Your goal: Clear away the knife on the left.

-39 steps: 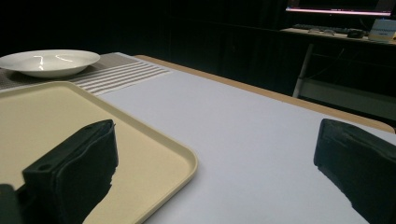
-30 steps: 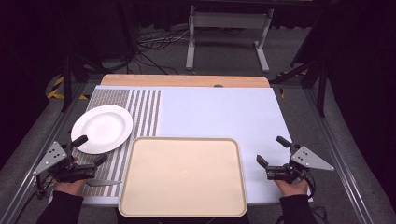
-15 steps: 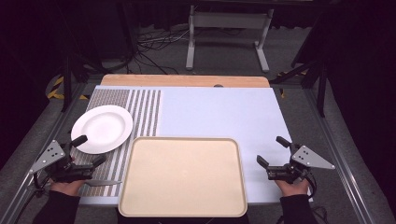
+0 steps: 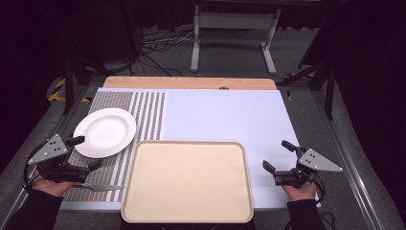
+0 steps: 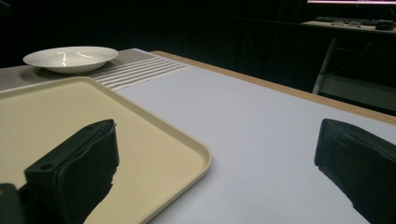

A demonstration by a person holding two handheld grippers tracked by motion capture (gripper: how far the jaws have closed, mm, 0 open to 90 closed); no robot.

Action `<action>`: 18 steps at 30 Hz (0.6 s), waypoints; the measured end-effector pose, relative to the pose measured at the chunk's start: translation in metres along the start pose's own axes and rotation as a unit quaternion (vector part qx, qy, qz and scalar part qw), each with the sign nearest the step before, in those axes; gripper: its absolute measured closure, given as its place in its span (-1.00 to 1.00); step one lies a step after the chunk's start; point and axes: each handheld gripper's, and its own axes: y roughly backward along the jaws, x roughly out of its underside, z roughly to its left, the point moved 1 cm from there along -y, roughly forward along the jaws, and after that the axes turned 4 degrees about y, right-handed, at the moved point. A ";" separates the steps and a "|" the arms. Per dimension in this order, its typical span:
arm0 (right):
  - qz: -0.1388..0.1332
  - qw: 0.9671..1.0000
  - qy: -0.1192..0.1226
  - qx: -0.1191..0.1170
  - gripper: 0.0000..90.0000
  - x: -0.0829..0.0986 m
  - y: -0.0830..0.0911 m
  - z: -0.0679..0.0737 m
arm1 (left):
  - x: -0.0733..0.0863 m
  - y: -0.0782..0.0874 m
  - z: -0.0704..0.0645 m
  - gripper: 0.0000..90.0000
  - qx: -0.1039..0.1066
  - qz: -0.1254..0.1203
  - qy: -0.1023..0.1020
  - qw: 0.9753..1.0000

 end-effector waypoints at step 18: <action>-0.003 1.000 -0.014 -0.002 -1.00 0.003 -0.001 0.000 | -0.009 0.008 0.007 -0.93 -0.003 0.124 -0.044 0.991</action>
